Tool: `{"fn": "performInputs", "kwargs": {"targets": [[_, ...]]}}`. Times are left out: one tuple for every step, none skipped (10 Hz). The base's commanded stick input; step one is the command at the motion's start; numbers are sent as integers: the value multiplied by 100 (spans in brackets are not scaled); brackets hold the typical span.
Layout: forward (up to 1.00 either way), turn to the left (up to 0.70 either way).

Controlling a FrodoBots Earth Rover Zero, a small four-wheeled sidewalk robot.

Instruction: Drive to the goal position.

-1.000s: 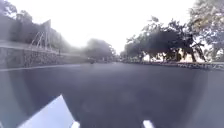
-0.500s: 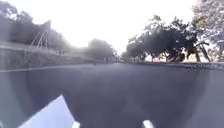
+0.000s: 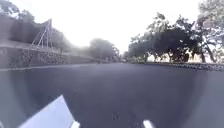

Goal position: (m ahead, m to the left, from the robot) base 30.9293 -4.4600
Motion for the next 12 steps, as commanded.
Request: {"fn": "performInputs", "kwargs": {"targets": [[85,0],[85,0],[85,0],[85,0],[85,0],[85,0],[85,0],[85,0],[85,0],[85,0],[85,0],[85,0]]}}
